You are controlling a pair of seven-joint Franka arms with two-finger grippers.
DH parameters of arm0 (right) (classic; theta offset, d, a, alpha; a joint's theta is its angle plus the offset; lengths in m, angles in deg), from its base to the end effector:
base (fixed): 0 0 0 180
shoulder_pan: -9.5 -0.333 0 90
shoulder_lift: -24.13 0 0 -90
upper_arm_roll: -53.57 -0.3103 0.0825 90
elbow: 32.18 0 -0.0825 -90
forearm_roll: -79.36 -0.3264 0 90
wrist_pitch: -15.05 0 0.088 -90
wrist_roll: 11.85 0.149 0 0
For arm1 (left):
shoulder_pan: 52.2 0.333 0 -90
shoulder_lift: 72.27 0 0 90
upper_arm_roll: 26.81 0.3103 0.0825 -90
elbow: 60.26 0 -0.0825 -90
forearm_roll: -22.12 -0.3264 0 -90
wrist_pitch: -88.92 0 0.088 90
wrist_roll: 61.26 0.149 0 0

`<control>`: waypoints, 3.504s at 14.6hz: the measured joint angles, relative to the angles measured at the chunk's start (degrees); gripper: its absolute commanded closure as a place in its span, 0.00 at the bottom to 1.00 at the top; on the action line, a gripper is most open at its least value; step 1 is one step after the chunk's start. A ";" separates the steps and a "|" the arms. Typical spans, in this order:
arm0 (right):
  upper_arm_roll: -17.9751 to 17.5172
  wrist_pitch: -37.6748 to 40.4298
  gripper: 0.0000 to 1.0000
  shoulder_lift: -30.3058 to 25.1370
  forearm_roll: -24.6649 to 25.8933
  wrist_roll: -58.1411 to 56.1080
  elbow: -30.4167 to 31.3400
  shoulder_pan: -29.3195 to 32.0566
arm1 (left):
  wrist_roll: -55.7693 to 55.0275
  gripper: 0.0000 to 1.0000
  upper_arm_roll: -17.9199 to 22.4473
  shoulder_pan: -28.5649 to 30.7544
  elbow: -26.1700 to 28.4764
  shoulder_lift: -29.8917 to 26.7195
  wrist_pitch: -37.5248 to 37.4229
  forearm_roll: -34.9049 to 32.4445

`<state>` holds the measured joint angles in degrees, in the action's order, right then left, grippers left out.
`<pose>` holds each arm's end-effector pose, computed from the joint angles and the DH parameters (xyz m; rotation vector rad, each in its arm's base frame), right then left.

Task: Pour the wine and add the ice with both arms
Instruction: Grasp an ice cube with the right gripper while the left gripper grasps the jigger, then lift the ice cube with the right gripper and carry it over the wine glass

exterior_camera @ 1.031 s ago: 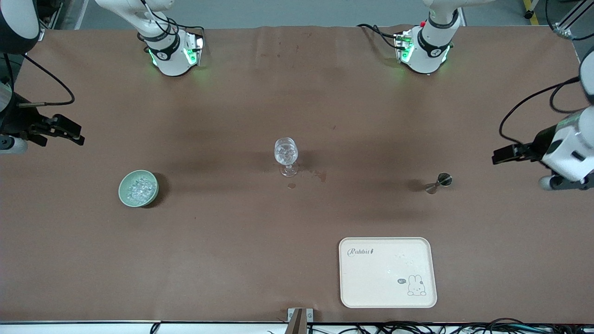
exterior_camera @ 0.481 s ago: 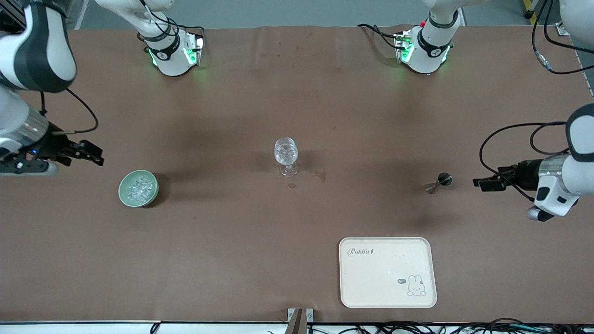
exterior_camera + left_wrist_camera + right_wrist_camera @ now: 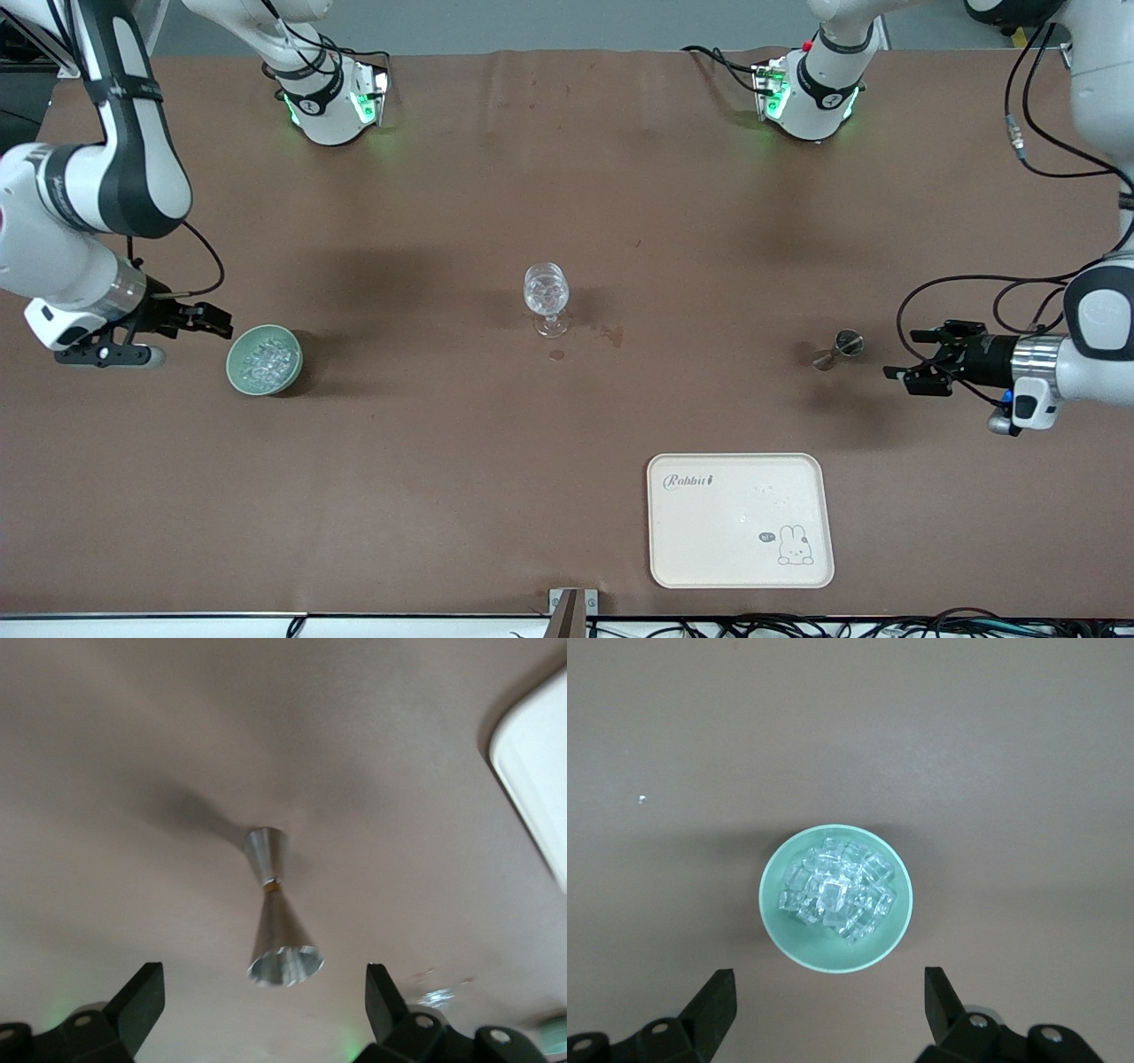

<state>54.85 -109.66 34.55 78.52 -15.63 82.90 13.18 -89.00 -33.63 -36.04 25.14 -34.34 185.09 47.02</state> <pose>0.5349 -0.0451 0.3507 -3.1322 0.0449 0.0205 0.5930 0.0479 0.2612 2.4242 1.0366 -0.7339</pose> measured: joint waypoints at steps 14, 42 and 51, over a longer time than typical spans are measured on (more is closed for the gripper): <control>-0.08 -14.89 0.31 11.62 0.00 -0.01 3.42 0.04 | -2.73 0.16 -0.19 2.68 2.30 11.41 1.17 15.76; -0.19 -13.52 1.00 9.09 0.00 0.15 3.65 -0.65 | -2.82 0.97 -0.17 4.04 3.58 12.54 -3.09 19.71; -1.65 8.79 1.00 0.62 -0.08 19.94 -8.50 -16.51 | -7.57 0.99 -5.24 3.83 2.75 12.27 -3.50 24.57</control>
<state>53.20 -100.87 35.18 78.44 4.32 74.40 -3.33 -96.57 -38.87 -32.21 27.89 -22.07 181.60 71.59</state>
